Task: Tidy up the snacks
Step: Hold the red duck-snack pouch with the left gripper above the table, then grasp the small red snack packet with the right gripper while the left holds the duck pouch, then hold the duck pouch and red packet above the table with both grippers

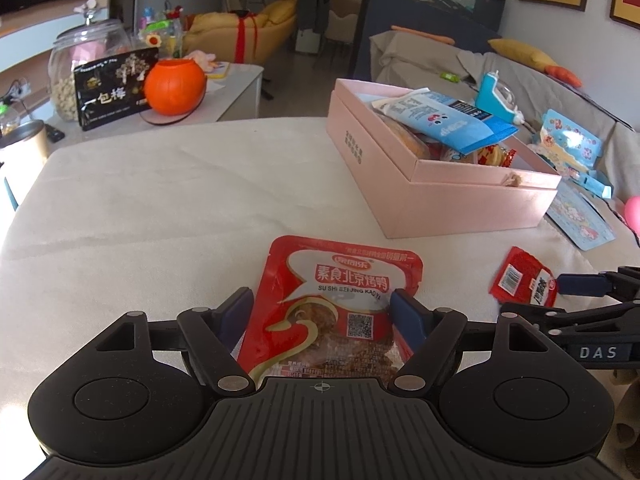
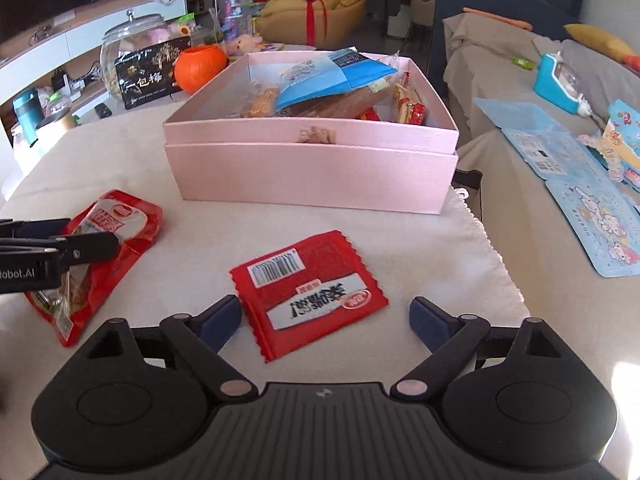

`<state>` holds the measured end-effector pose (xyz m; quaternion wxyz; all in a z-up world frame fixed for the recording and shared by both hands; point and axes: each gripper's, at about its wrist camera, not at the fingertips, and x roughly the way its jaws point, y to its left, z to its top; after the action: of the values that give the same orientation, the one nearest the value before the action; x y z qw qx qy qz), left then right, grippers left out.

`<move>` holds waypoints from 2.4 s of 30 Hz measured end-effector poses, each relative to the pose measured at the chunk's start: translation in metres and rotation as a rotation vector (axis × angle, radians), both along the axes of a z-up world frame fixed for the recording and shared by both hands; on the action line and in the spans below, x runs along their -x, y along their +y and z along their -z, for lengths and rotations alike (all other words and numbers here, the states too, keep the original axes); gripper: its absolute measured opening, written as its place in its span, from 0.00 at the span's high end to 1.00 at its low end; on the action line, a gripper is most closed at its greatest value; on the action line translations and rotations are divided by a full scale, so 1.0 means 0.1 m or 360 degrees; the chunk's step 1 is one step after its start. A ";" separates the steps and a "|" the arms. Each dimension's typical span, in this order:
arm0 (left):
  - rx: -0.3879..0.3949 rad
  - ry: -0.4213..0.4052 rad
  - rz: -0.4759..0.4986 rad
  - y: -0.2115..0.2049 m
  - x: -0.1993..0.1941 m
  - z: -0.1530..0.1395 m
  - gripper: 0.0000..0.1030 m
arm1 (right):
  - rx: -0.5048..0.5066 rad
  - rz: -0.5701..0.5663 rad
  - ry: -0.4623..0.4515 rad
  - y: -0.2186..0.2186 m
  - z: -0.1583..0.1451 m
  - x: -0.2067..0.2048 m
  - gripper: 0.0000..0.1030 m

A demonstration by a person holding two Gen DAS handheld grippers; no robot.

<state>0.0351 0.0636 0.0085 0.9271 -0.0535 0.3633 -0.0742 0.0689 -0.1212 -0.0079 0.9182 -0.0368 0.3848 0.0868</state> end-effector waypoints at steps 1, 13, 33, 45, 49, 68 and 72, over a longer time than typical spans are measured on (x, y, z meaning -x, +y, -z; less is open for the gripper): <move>0.0002 0.0009 0.0003 0.00 0.00 -0.01 0.22 | 0.0004 -0.0012 -0.0019 0.07 0.00 0.01 0.20; -0.0039 0.0045 0.0046 -0.03 0.12 -0.02 0.22 | 0.0016 -0.0443 0.0006 -0.05 -0.05 0.05 0.21; -0.0205 0.0083 0.0159 -0.17 0.18 0.01 0.12 | -0.0023 -0.0284 0.0021 0.43 -0.03 -0.41 0.17; -0.0198 0.0068 0.0123 -0.19 0.19 0.02 0.11 | 0.0007 -0.0262 0.0056 -0.17 -0.09 -0.28 0.17; -0.0182 0.0079 0.0121 -0.18 0.17 0.01 0.11 | -0.0026 -0.0266 0.0022 -0.05 -0.05 -0.32 0.17; -0.0132 0.0054 0.0219 -0.23 0.23 -0.13 0.30 | 0.0088 -0.0402 -0.0106 -0.16 -0.54 0.10 0.44; -0.0132 -0.0051 0.0261 -0.34 0.40 -0.31 0.33 | 0.0047 -0.0362 -0.0145 -0.28 -0.62 0.12 0.44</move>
<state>-0.0050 0.0300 0.0399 0.9251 0.0161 0.3543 -0.1357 0.0565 -0.1490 0.0541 0.9183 -0.0976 0.3371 0.1830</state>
